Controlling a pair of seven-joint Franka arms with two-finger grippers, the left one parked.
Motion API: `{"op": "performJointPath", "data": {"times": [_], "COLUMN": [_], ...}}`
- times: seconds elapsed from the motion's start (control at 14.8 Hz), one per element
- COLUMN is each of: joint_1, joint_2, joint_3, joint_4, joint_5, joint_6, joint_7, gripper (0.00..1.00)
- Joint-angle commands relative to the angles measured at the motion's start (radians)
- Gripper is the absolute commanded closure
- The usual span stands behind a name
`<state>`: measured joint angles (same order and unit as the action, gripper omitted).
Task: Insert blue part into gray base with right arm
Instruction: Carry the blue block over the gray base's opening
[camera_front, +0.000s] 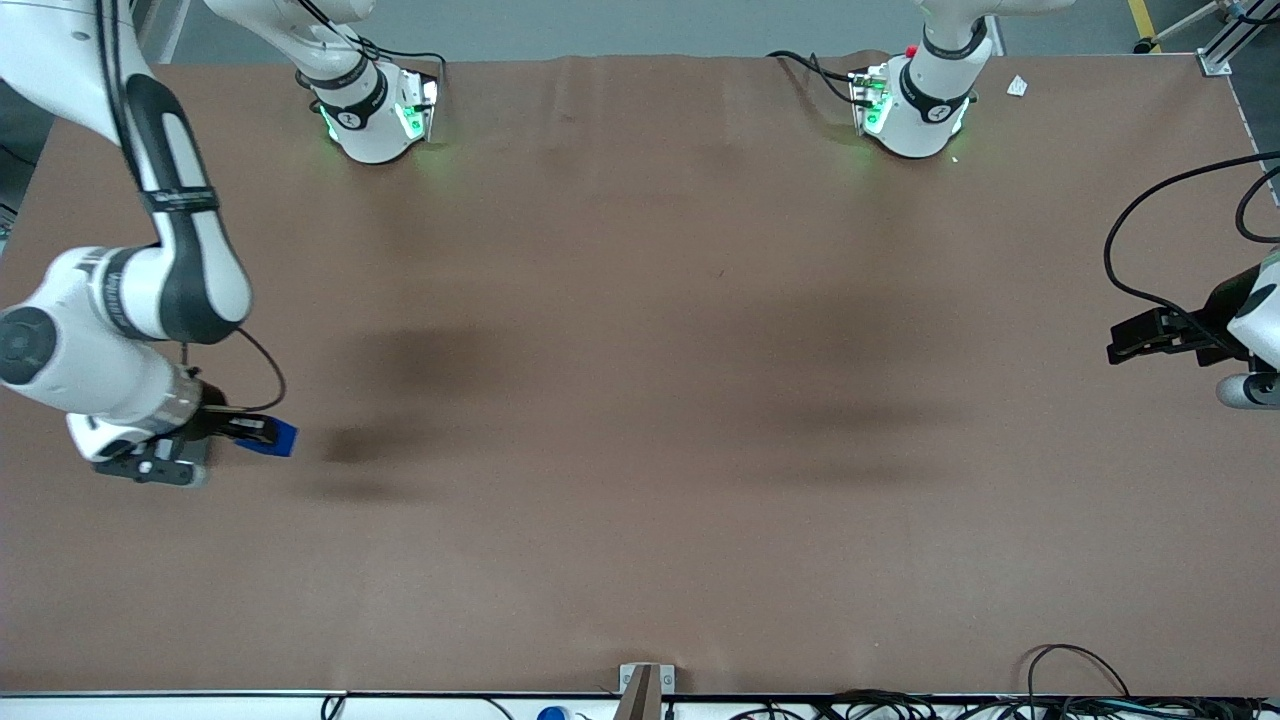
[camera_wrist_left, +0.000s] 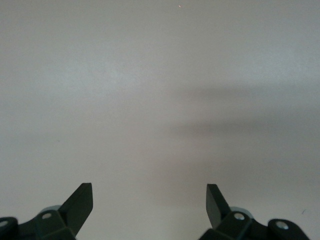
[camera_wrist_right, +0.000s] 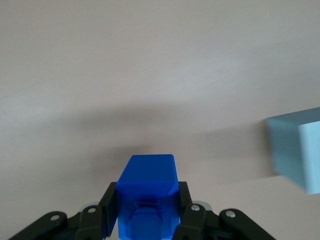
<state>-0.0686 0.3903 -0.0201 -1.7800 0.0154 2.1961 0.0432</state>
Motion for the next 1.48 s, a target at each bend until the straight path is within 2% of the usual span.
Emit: {"op": "performJointPath", "data": {"times": [0.0, 0.4, 0.67, 1.42], "joint_1": [-0.097, -0.224, -0.29, -0.323], "joint_2": [-0.022, -0.016, 0.021, 0.105], "joint_3": [0.02, 0.023, 0.019, 0.017], "joint_4": [-0.002, 0.005, 0.051, 0.106], "joint_5": [0.003, 0.008, 0.083, 0.078], "joint_6": [-0.007, -0.003, -0.001, 0.014], "joint_7": [-0.112, -0.333, -0.502, -0.543], "gripper": [0.84, 0.85, 0.85, 0.86]}}
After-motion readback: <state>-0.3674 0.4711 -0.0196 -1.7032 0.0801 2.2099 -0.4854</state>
